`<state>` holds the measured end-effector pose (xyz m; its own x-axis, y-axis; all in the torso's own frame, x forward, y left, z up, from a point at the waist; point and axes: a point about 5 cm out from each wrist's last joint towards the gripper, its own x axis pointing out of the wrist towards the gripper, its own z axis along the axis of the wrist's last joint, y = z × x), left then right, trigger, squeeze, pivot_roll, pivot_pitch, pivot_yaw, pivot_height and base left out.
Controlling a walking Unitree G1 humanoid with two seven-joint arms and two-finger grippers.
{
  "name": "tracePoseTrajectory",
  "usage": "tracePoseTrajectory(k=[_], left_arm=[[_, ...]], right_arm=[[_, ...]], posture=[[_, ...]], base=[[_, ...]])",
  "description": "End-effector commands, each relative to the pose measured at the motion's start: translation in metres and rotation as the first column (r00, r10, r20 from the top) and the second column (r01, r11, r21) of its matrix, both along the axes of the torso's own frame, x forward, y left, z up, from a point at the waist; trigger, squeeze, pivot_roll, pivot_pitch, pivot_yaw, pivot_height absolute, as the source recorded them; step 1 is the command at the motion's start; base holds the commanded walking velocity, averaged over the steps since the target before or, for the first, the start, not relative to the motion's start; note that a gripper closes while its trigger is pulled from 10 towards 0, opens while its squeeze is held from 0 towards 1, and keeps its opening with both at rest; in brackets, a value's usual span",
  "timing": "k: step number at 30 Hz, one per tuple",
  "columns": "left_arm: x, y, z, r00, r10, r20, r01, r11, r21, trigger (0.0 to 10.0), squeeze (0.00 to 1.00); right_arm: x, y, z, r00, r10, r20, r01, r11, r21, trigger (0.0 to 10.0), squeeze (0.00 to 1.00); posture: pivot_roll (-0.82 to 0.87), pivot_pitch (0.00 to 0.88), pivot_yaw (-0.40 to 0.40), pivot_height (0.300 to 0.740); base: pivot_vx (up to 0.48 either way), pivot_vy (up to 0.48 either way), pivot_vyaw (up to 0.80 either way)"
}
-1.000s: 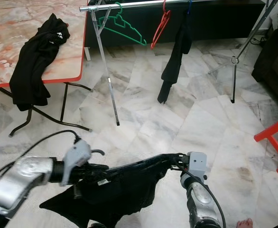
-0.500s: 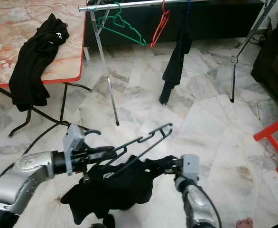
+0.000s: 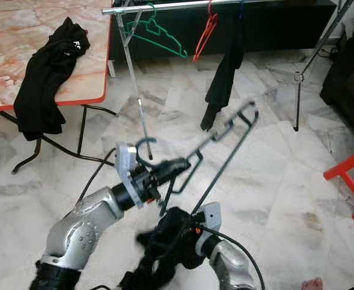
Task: Hang hanger
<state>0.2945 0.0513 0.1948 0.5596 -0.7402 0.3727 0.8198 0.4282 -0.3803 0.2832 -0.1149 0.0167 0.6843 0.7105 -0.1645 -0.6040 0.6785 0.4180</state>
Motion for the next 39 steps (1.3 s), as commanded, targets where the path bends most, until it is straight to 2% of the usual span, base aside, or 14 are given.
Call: tracePoseTrajectory(k=[1, 5, 8, 13, 14, 17, 18, 21, 24, 27, 31, 36, 37, 39], left_arm=[[0.003, -0.005, 0.006, 0.999, 0.035, 0.001, -0.035, 0.999, -0.037, 0.0, 0.0], [0.021, 0.005, 0.017, 0.961, 0.276, 0.008, -0.276, 0.96, -0.045, 0.0, 0.0], [0.03, 0.02, 0.017, 0.901, 0.415, 0.131, -0.429, 0.895, 0.118, 10.0, 0.0], [0.034, 0.045, 0.007, 0.887, 0.366, 0.282, -0.451, 0.82, 0.353, 10.0, 0.0], [0.026, 0.053, -0.012, 0.91, 0.146, 0.388, -0.37, 0.711, 0.599, 10.0, 0.0], [0.025, 0.067, -0.027, 0.901, 0.069, 0.429, -0.391, 0.561, 0.73, 10.0, 0.0], [0.03, 0.08, -0.035, 0.883, 0.114, 0.455, -0.451, 0.474, 0.756, 10.0, 0.0], [0.037, 0.098, -0.042, 0.86, 0.276, 0.429, -0.51, 0.437, 0.741, 10.0, 0.0], [0.037, 0.132, -0.071, 0.785, 0.528, 0.323, -0.555, 0.369, 0.745, 10.0, 0.0], [0.009, 0.177, -0.134, 0.693, 0.7, 0.172, -0.459, 0.246, 0.854, 10.0, 0.0], [-0.024, 0.196, -0.173, 0.681, 0.729, 0.069, -0.345, 0.237, 0.908, 10.0, 0.0], [-0.098, 0.217, -0.236, 0.523, 0.842, -0.134, -0.158, 0.251, 0.955, 10.0, 0.0], [-0.098, 0.217, -0.236, 0.523, 0.842, -0.134, -0.158, 0.251, 0.955, 10.0, 0.0], [-0.125, 0.217, -0.256, 0.437, 0.877, -0.198, -0.081, 0.257, 0.963, 10.0, 0.0]], right_arm=[[-0.003, 0.008, 0.001, 0.998, 0.059, 0.007, -0.059, 0.998, 0.023, 0.0, 0.0], [-0.006, 0.005, -0.002, 0.998, 0.055, 0.0, -0.055, 0.998, 0.01, 0.0, 0.0], [-0.006, 0.0, -0.005, 1.0, 0.007, 0.002, -0.007, 0.999, -0.033, 0.0, 0.0], [-0.002, -0.013, -0.006, 0.992, -0.123, 0.013, 0.124, 0.987, -0.106, 0.0, 0.0], [0.006, -0.027, -0.003, 0.963, -0.267, 0.042, 0.271, 0.953, -0.139, 0.0, 0.0], [0.012, -0.039, 0.002, 0.93, -0.364, 0.049, 0.367, 0.923, -0.119, 0.0, 0.0], [0.014, -0.046, 0.004, 0.909, -0.414, 0.056, 0.418, 0.9, -0.125, 0.0, 0.0], [0.016, -0.052, 0.005, 0.891, -0.449, 0.068, 0.454, 0.88, -0.139, 0.0, 0.0], [0.017, -0.061, 0.006, 0.84, -0.536, 0.089, 0.543, 0.823, -0.165, 0.0, 0.0], [0.018, -0.078, 0.014, 0.729, -0.675, 0.11, 0.684, 0.72, -0.118, 0.0, 0.0], [0.02, -0.088, 0.027, 0.636, -0.755, 0.162, 0.771, 0.633, -0.075, 0.0, 0.0], [0.022, -0.107, 0.073, 0.453, -0.828, 0.331, 0.869, 0.492, 0.041, 0.0, 0.0], [0.022, -0.107, 0.073, 0.453, -0.828, 0.331, 0.869, 0.492, 0.041, 0.0, 0.0], [0.024, -0.102, 0.091, 0.42, -0.834, 0.358, 0.874, 0.478, 0.086, 0.0, 0.0]], posture=[[0.07, 0.224, -0.01, 0.74], [0.06, 0.226, -0.01, 0.74], [0.07, 0.227, -0.009, 0.74], [0.07, 0.228, -0.008, 0.74], [0.07, 0.231, -0.008, 0.74], [0.07, 0.231, -0.008, 0.74], [0.08, 0.232, -0.004, 0.74], [0.08, 0.23, -0.005, 0.74], [0.07, 0.229, -0.009, 0.74], [0.08, 0.229, -0.005, 0.74], [0.08, 0.228, 0.0, 0.74], [0.07, 0.204, 0.005, 0.74], [0.07, 0.204, 0.005, 0.74], [0.08, 0.17, -0.004, 0.74]], base=[[0.0, 0.0, 0.0], [0.0, 0.0, 0.0], [0.0, 0.0, 0.0], [0.0, 0.0, 0.0], [0.0, 0.0, 0.0], [0.0, 0.0, 0.0], [0.0, 0.0, 0.0], [0.0, 0.0, 0.0], [0.0, 0.0, 0.0], [0.0, 0.0, 0.0], [0.0, 0.0, 0.0], [0.0, 0.0, 0.0], [0.0, 0.0, 0.0], [0.0, 0.0, 0.0]])
